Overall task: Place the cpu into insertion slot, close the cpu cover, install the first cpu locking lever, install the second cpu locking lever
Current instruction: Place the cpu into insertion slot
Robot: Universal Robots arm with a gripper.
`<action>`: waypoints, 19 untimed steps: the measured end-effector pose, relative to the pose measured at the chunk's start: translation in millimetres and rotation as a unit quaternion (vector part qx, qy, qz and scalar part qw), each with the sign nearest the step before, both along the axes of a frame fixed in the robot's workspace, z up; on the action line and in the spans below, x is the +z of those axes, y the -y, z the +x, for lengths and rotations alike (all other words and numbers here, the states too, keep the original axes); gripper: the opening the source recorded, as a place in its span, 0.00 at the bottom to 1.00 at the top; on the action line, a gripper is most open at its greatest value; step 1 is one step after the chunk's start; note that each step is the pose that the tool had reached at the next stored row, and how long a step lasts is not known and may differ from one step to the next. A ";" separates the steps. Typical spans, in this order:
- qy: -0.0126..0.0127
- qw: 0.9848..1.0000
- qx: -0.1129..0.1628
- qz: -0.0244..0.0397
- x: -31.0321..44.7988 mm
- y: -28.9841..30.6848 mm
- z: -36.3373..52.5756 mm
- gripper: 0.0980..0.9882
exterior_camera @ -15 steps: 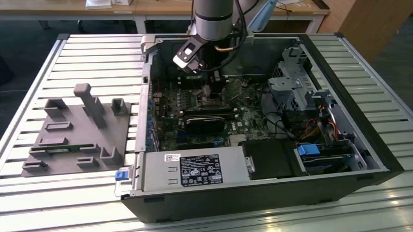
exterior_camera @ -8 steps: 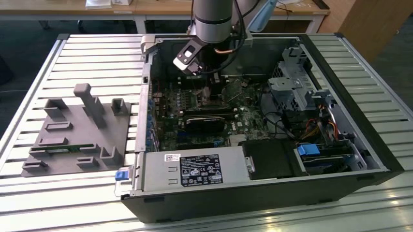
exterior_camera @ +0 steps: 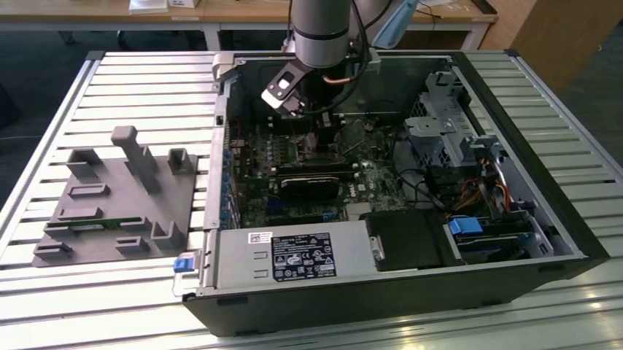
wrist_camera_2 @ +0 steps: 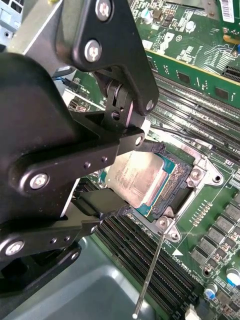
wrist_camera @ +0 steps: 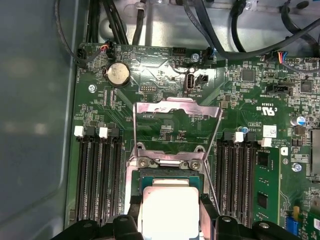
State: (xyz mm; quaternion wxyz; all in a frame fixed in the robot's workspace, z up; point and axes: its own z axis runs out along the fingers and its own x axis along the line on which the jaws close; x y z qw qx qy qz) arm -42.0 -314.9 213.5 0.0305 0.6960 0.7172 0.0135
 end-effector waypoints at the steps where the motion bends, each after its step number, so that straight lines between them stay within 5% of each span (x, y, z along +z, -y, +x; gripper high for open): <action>1: 0.000 1.000 0.000 0.000 -0.1 0.0 0.0 0.49; 19: 0.000 1.000 -0.001 -0.001 -7.9 -0.6 0.0 0.49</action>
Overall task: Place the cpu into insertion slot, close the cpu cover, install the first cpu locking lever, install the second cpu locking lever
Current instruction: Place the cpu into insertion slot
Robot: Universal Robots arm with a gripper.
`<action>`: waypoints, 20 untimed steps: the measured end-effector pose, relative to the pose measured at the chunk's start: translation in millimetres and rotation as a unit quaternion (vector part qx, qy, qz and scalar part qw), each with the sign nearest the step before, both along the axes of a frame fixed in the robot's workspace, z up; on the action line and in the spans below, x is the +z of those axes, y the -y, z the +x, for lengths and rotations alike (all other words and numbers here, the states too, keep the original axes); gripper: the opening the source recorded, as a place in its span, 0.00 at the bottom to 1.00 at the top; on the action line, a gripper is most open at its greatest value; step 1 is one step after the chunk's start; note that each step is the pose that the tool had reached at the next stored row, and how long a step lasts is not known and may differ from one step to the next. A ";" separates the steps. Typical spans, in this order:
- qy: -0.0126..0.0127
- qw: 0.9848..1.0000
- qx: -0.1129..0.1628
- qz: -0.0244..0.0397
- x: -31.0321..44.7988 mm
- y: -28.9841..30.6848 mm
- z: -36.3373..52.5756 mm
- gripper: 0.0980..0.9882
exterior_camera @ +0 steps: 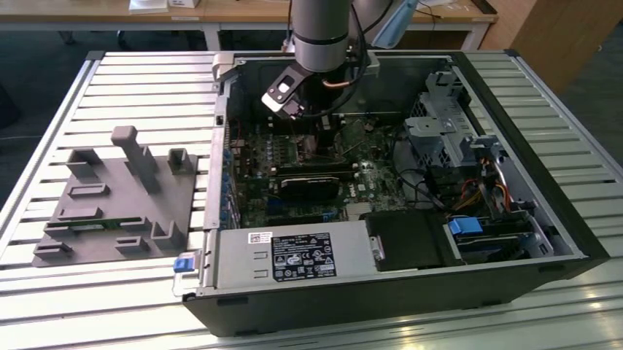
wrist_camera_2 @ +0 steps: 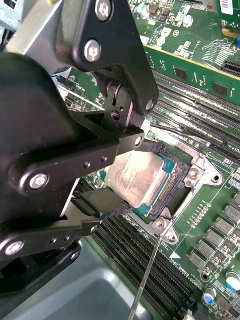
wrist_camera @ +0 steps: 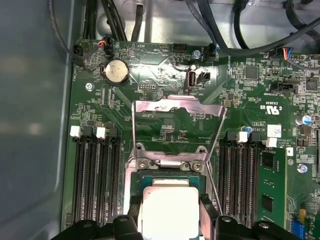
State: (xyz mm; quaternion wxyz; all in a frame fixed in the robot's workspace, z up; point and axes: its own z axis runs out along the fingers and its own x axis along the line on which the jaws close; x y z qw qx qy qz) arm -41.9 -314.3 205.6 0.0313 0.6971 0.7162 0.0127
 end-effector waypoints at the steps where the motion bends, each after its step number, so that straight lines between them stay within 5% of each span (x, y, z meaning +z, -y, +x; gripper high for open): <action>1: 0.000 1.000 0.000 0.000 -1.0 0.0 0.0 0.49; 20: 0.000 1.000 -0.003 0.000 -8.3 0.0 -0.4 0.49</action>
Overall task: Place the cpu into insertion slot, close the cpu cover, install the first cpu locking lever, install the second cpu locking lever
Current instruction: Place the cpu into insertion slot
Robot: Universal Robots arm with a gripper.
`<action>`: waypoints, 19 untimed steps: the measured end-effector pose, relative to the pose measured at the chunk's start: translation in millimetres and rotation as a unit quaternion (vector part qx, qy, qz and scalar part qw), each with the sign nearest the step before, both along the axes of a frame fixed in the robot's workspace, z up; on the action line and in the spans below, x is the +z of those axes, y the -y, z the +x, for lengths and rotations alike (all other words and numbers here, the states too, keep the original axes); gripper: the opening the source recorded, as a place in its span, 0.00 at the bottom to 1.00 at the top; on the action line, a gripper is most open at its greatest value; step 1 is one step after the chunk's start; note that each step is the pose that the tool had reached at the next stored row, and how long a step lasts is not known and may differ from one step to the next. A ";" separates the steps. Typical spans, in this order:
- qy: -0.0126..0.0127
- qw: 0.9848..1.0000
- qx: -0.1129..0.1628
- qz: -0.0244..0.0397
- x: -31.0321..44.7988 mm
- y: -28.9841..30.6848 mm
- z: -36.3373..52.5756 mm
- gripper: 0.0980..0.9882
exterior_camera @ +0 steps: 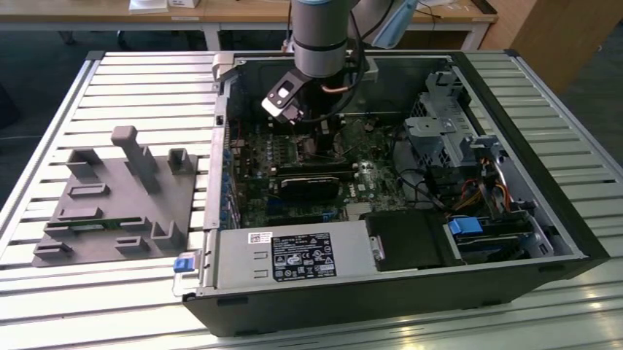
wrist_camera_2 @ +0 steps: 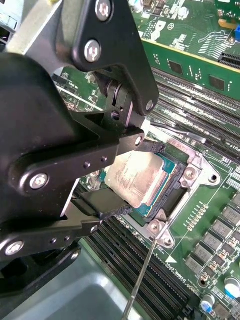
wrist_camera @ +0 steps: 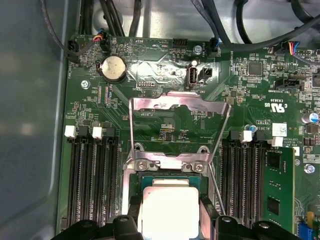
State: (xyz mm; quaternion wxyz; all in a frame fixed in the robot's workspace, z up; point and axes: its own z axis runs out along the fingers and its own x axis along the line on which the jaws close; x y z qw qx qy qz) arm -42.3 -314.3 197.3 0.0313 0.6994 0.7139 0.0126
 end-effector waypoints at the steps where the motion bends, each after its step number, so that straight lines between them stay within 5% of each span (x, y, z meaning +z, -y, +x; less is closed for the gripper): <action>1: 0.000 1.000 0.000 0.000 -0.5 0.0 0.0 0.49; 14: 0.000 1.000 0.000 0.000 -3.8 0.0 0.0 0.49; 19: 0.000 1.000 0.000 0.000 -4.0 0.0 0.0 0.58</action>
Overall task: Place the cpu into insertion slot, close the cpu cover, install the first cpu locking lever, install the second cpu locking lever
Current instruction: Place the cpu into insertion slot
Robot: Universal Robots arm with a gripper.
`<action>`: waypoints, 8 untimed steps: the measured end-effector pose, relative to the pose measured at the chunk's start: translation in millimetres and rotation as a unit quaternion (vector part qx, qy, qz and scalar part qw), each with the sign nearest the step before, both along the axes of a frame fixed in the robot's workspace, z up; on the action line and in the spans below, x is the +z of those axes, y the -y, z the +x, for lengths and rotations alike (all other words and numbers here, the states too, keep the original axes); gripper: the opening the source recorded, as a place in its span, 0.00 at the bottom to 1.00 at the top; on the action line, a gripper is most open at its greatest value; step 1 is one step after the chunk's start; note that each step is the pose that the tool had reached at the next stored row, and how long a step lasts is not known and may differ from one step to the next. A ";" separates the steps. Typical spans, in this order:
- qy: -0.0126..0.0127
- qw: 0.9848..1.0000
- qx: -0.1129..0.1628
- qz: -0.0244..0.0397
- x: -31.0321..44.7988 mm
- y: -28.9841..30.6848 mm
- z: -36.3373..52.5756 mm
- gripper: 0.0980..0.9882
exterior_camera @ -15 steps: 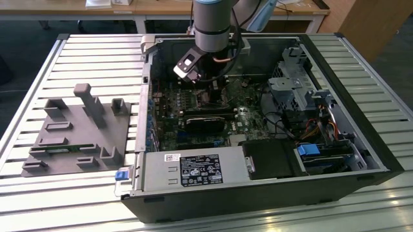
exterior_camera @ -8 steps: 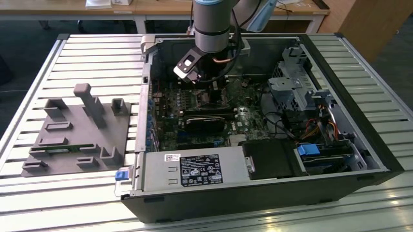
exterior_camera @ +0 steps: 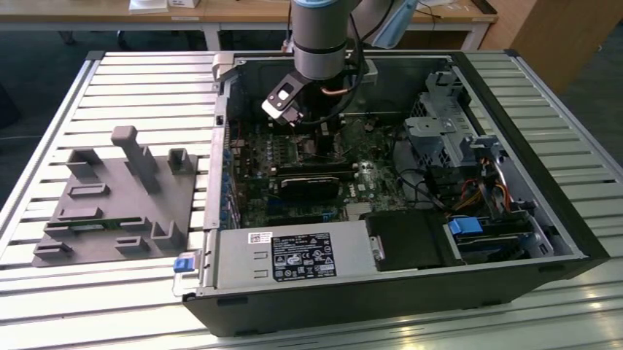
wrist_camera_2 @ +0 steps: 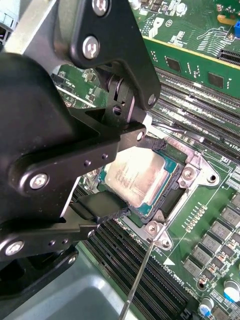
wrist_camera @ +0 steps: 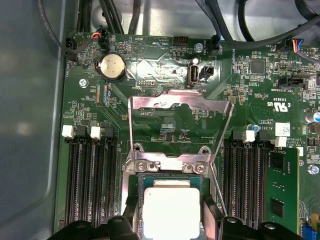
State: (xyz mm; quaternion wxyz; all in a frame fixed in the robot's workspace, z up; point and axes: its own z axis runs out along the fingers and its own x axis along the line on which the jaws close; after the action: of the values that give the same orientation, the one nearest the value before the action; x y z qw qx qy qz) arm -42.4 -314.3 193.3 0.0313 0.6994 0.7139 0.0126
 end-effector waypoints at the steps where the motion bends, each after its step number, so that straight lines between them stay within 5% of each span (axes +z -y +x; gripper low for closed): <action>1: 0.000 1.000 0.000 0.000 -0.1 -0.2 0.0 0.58; 8: 0.000 1.000 0.000 0.000 -1.0 -2.5 0.0 0.58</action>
State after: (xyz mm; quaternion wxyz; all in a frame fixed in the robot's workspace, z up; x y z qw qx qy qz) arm -42.4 -311.8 192.4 0.0312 0.6995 0.7139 0.0128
